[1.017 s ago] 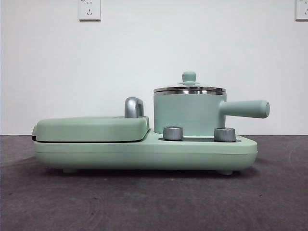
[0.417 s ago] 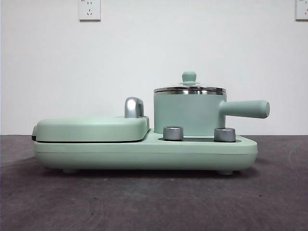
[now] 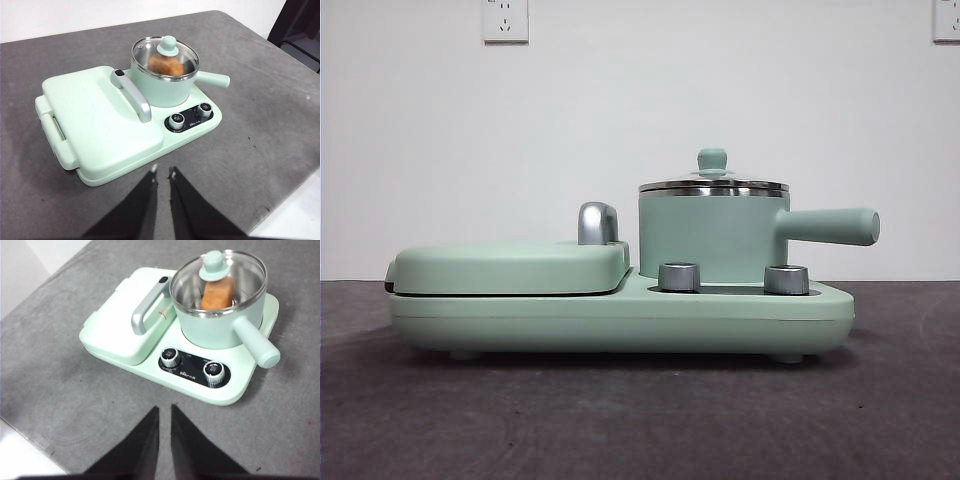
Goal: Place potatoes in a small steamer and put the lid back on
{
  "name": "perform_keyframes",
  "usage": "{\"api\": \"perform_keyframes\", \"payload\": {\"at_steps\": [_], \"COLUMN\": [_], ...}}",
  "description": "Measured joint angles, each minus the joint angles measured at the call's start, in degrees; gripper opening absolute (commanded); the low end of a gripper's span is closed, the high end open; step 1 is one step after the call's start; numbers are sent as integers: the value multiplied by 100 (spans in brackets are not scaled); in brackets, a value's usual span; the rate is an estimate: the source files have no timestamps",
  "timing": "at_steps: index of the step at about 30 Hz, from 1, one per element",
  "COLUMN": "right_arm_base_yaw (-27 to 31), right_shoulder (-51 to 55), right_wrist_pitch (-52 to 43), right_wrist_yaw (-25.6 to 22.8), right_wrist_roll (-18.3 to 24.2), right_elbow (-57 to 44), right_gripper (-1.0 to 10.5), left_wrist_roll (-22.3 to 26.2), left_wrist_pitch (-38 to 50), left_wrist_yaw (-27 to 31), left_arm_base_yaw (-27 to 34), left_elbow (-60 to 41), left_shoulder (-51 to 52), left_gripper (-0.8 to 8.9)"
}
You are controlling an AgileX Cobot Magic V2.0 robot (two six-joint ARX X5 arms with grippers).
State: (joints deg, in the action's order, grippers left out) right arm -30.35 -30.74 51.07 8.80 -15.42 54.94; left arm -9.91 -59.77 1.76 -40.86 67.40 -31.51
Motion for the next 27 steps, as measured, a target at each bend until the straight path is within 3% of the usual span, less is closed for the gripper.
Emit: {"api": "perform_keyframes", "payload": {"at_steps": [17,21,27], "right_arm_base_yaw": [0,0,0], "right_shoulder": [0,0,0], "right_wrist_pitch": [-138,-138,-140], "right_wrist_yaw": [-2,0,-2], "right_wrist_roll": [0,-2,0], "right_elbow": [0,0,0], "right_gripper": [20,20,20], "left_wrist_roll": [0,0,184], "left_wrist_pitch": [111,402,2337], "left_wrist_yaw": [-4,-7,-7], "left_arm_base_yaw": [105,614,1956], "left_elbow": [-83,-474,-2356], "left_shoulder": [2,122,887], "left_gripper": [27,27,27]}}
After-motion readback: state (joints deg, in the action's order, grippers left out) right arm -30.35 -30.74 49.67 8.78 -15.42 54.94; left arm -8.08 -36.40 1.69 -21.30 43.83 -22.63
